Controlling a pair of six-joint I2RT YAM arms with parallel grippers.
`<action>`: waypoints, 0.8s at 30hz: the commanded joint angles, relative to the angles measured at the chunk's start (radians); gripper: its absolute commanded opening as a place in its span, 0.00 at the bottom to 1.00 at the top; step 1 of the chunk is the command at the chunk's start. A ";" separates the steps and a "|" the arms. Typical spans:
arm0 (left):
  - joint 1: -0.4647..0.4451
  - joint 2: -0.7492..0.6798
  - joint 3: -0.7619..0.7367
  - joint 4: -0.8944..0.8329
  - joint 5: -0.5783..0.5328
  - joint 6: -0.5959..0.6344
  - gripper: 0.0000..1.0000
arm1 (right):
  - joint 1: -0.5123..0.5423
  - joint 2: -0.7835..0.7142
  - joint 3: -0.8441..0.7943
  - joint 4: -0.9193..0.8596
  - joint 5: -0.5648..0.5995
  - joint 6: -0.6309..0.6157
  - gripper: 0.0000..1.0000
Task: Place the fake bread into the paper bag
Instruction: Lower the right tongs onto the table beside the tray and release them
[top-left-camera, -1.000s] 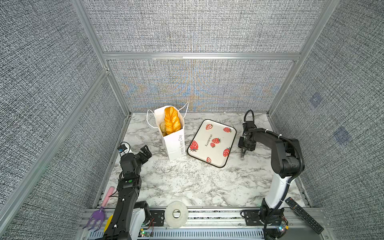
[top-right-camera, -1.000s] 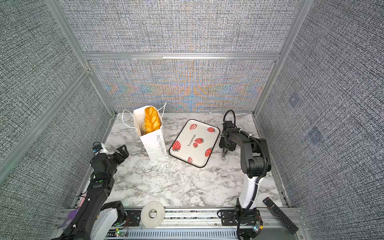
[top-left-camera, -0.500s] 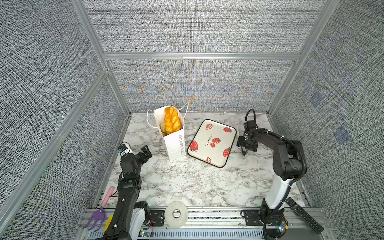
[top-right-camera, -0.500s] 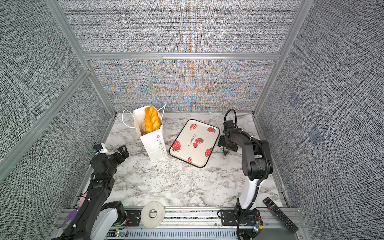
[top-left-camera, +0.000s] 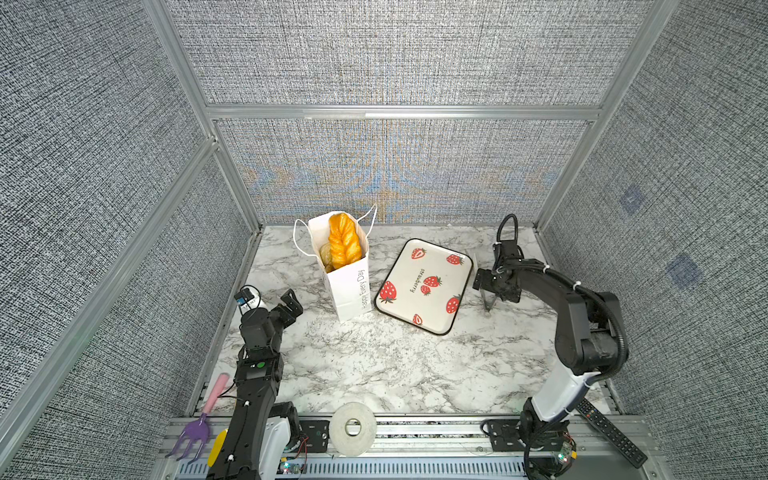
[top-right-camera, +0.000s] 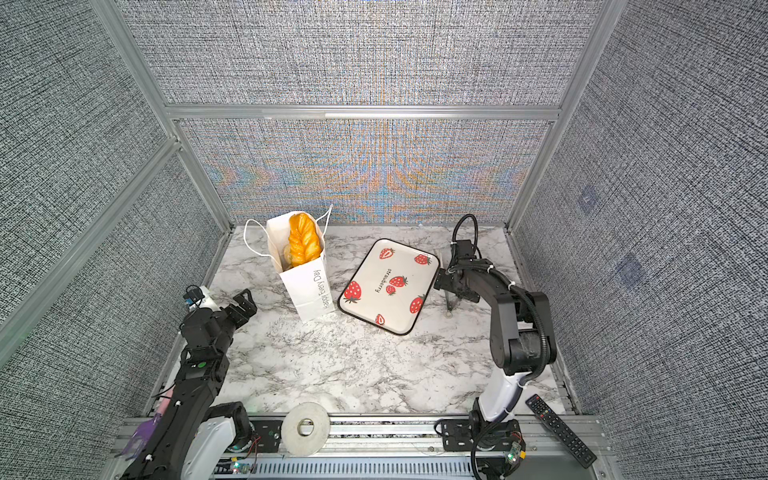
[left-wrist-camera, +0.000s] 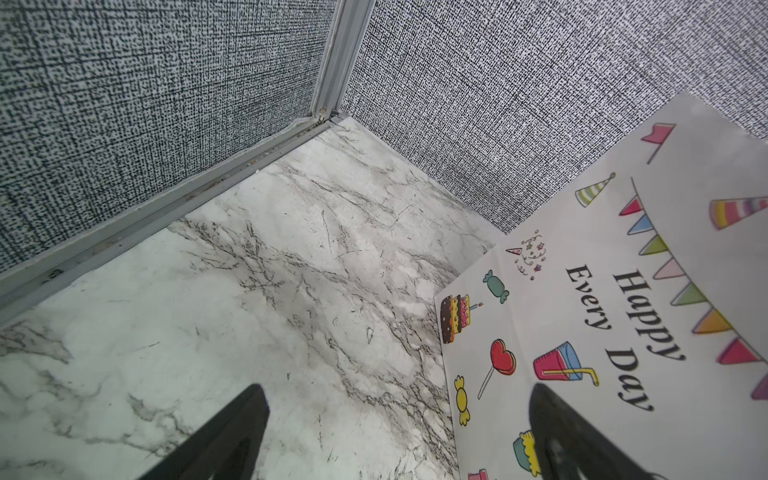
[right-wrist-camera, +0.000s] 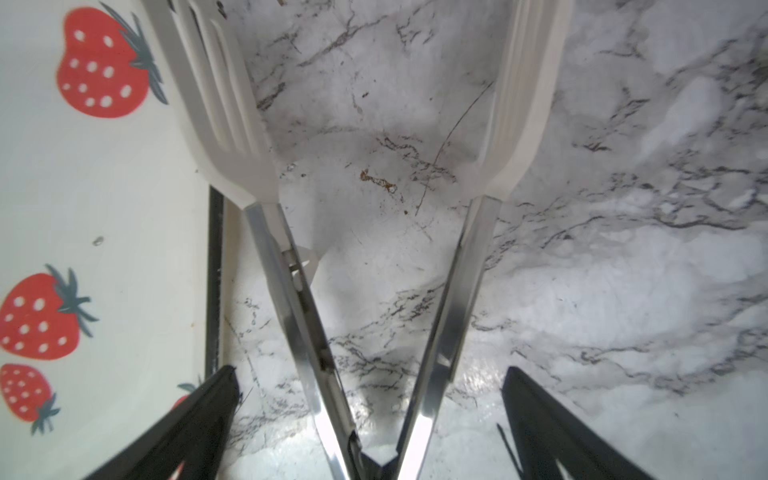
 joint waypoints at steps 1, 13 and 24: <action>-0.007 0.003 -0.008 0.074 -0.026 0.024 0.99 | 0.001 -0.048 -0.017 0.031 -0.002 -0.007 0.99; -0.067 0.069 -0.036 0.257 -0.046 0.150 0.99 | 0.007 -0.288 -0.174 0.174 0.011 -0.001 0.99; -0.147 0.147 -0.105 0.502 -0.071 0.408 0.99 | 0.049 -0.453 -0.301 0.253 0.178 0.001 0.99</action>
